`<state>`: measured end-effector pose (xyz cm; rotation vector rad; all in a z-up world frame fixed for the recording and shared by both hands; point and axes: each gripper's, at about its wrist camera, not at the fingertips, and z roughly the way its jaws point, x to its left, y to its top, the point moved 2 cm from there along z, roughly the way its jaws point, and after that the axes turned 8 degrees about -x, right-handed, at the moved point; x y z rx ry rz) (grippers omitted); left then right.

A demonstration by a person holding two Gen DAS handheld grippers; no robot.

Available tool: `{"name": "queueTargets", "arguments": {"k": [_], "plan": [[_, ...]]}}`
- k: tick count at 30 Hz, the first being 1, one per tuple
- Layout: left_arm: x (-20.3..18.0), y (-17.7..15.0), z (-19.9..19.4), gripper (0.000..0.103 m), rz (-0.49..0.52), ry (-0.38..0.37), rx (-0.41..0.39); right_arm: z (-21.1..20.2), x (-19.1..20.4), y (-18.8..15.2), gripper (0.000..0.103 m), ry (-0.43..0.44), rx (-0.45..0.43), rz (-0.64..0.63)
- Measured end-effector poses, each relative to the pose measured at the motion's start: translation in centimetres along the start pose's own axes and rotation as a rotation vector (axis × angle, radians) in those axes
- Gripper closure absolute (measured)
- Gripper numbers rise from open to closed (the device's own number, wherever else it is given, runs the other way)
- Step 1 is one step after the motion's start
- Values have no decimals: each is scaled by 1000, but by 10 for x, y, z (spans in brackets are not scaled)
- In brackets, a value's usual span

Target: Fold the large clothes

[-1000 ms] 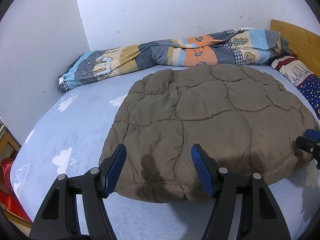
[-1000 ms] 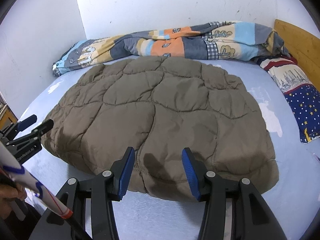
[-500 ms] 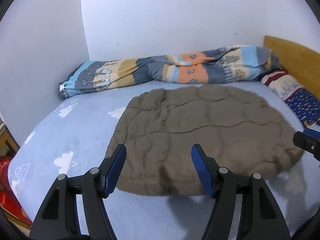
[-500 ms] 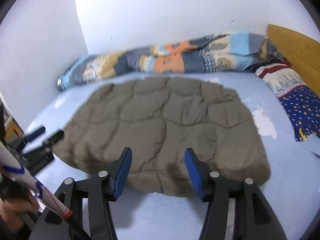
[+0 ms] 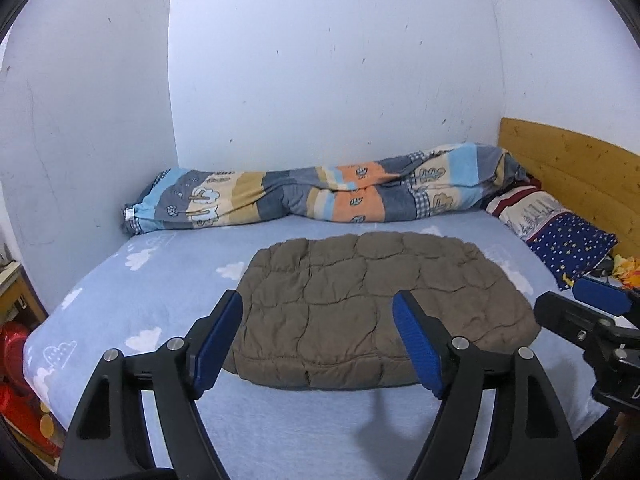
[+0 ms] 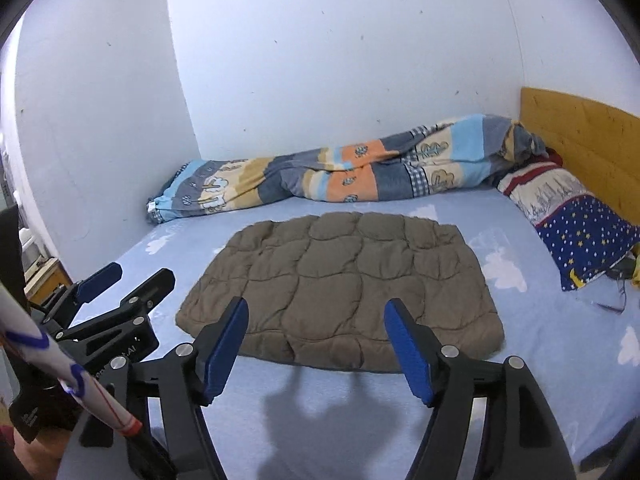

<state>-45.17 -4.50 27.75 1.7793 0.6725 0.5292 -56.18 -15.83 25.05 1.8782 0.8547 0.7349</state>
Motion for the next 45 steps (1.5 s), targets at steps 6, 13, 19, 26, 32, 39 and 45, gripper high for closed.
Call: {"name": "queueTargets", "arguments": {"k": [6,13,19,26,32,39,45], "plan": [[-1,4,-13,26,-1,0,-18,-18,7,5,26,0,-30,-7],[2,5,-22,26,-3,-2,-31,-29,9,6,25,-2,-40,-15],[4,4,-24,26,-7,-1,-34,-31,10,6,24,-7,-43,-20],[6,4,-26,25,-9,6,-38,-27,10,4,24,-10,-35,-24],[11,4,-23,22,-26,12,-37,-22,10,1,23,-9,-24,-26],[14,2,-20,21,-37,21,-30,-18,10,-2,23,-11,-11,-29],[17,0,-15,19,-36,29,-24,-15,13,-4,23,-13,0,-36]]}}
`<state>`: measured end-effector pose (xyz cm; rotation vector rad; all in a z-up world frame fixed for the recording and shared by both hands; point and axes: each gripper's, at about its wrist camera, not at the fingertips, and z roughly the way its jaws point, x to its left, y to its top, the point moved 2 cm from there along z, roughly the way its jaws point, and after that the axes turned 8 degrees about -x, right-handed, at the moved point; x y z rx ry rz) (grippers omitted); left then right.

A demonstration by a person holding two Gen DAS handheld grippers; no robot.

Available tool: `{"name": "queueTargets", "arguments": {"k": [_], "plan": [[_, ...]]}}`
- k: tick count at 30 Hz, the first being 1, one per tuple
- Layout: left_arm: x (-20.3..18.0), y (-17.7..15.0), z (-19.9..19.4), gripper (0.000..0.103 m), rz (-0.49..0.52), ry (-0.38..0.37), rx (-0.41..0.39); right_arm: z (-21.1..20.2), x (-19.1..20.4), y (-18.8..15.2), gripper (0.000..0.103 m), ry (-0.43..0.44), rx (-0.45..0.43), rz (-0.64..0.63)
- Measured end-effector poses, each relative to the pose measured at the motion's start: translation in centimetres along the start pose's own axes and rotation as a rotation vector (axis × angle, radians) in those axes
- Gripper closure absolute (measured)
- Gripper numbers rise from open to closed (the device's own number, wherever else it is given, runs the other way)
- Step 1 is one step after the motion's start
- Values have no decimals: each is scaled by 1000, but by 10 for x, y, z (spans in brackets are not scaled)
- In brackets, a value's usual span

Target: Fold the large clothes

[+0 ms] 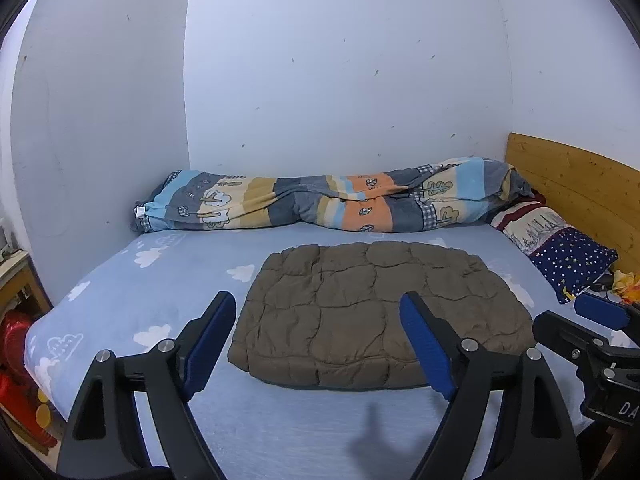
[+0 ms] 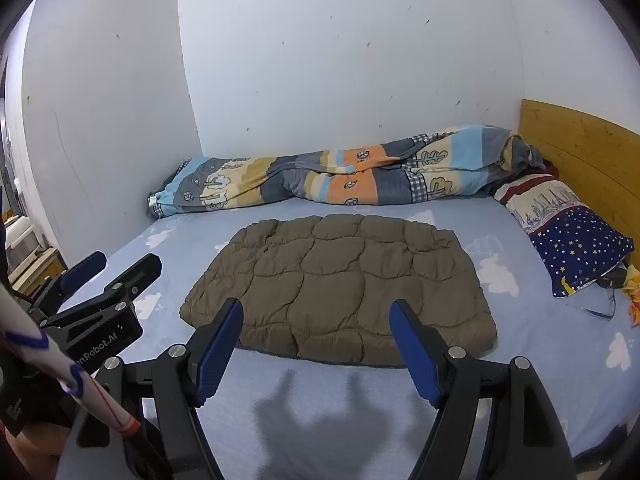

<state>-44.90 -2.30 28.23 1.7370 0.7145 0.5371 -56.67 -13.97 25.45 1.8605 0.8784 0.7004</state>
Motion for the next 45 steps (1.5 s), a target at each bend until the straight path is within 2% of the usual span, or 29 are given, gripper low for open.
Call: {"name": "queueTargets", "arguments": {"k": [5,8,12,18,29,45], "plan": [[3,-3,3,17,-1,7,4,3,1,-2,23,-4,8,0],[2,-2,2,9,1,17,5,6,2,-3,23,-4,12,-3],[-1,-2,9,9,45,84,39,7,3,-3,23,-6,15,-3],[5,-6,12,9,38,6,83,9,1,-5,23,-12,21,0],[15,-11,16,9,22,73,91,12,1,-3,23,-5,26,-14],[17,-14,18,9,20,54,91,16,1,-4,23,-3,34,-23]]}}
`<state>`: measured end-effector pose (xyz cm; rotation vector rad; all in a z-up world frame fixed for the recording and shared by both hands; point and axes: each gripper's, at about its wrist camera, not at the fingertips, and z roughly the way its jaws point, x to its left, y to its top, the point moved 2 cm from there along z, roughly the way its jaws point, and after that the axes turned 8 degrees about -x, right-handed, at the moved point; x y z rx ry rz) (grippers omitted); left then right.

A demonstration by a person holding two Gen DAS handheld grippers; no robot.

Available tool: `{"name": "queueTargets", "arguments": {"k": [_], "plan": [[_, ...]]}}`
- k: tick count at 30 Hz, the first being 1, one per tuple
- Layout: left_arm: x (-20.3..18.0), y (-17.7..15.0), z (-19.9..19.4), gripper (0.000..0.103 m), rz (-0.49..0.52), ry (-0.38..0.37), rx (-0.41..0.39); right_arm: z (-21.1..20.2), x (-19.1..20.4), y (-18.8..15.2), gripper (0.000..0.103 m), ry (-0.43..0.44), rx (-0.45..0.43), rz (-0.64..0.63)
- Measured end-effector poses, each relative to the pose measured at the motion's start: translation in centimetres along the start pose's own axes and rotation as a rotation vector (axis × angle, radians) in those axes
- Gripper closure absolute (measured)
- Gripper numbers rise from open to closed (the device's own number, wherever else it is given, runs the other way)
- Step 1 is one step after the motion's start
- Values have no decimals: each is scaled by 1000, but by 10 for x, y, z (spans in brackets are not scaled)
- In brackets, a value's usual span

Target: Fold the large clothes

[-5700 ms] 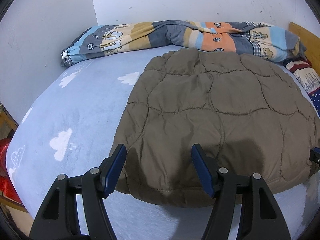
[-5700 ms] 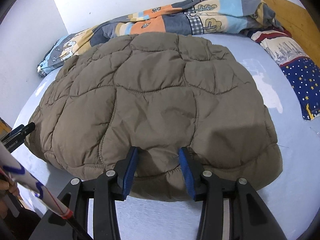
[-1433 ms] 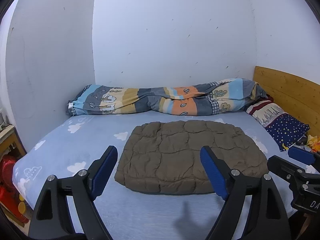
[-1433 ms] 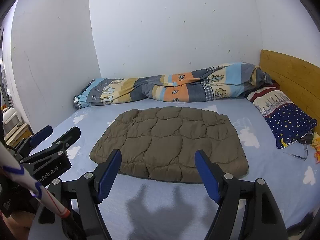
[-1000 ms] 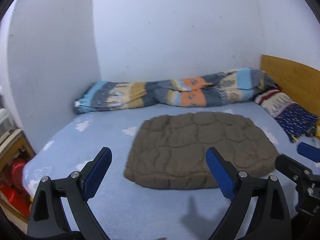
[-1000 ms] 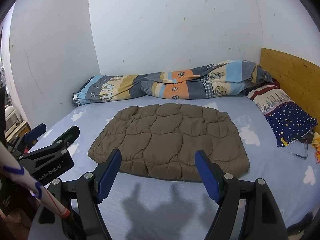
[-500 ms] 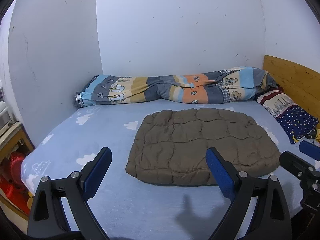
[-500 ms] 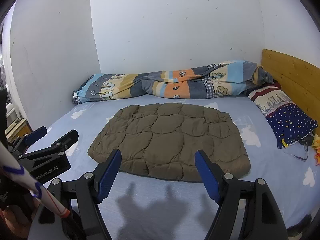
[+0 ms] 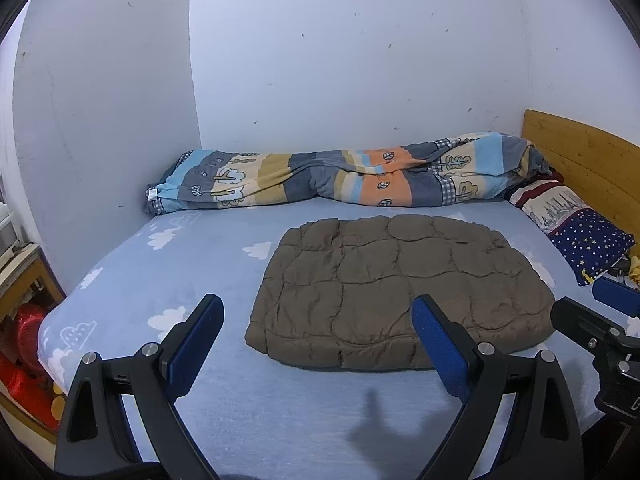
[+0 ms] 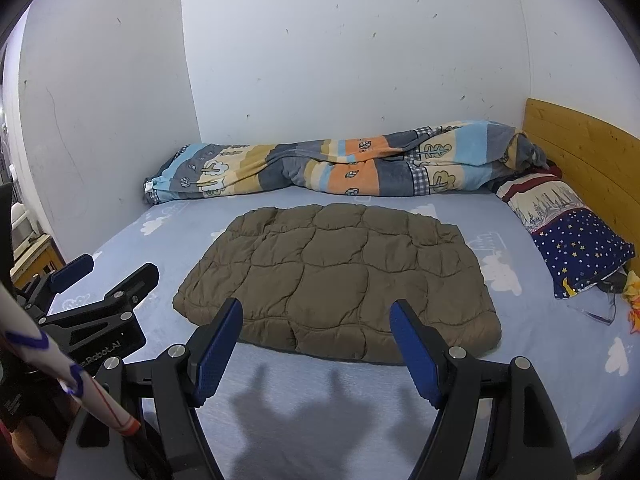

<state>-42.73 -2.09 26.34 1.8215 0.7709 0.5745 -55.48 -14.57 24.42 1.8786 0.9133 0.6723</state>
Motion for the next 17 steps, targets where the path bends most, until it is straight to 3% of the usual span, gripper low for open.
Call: {"name": "queueTargets", "arguments": {"k": [17], "plan": [[-1,-3,-1,9,-5,-31,-2,8,-3,-8,23,-8,20,1]]}}
